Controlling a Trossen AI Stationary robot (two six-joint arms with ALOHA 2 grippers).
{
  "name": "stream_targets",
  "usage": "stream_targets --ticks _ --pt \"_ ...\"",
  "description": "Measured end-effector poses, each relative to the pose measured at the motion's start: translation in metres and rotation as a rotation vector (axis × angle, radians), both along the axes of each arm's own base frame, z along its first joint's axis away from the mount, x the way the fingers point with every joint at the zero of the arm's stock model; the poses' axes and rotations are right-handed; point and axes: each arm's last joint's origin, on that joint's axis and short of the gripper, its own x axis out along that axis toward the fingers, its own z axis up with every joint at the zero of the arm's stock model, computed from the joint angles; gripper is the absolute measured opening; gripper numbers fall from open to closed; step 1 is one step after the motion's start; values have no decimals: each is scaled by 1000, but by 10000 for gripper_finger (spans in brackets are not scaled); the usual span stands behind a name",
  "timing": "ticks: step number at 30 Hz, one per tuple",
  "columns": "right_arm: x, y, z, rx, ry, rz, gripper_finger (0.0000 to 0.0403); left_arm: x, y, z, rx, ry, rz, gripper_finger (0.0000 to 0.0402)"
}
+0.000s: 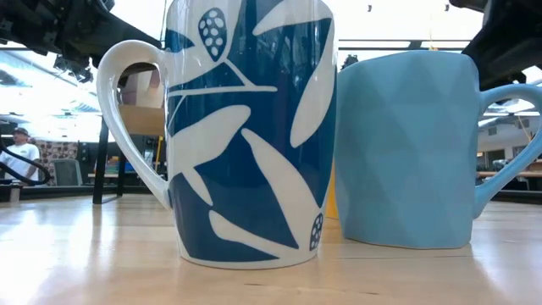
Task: Place coffee mugs
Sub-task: Put the yellow mug on the shelf
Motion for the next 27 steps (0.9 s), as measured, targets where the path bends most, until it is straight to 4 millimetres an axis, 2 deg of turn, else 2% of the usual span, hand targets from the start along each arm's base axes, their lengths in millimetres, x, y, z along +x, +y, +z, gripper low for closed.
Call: stream_targets --ticks 8,16,27 --pt "18 7 -15 -64 49 -60 200 0 0 0 -1 4 1 160" --pt "20 5 -29 -70 75 -139 190 0 0 0 -18 0 3 160" --pt "25 -1 -29 -52 91 -147 122 0 0 0 -15 -1 -8 160"
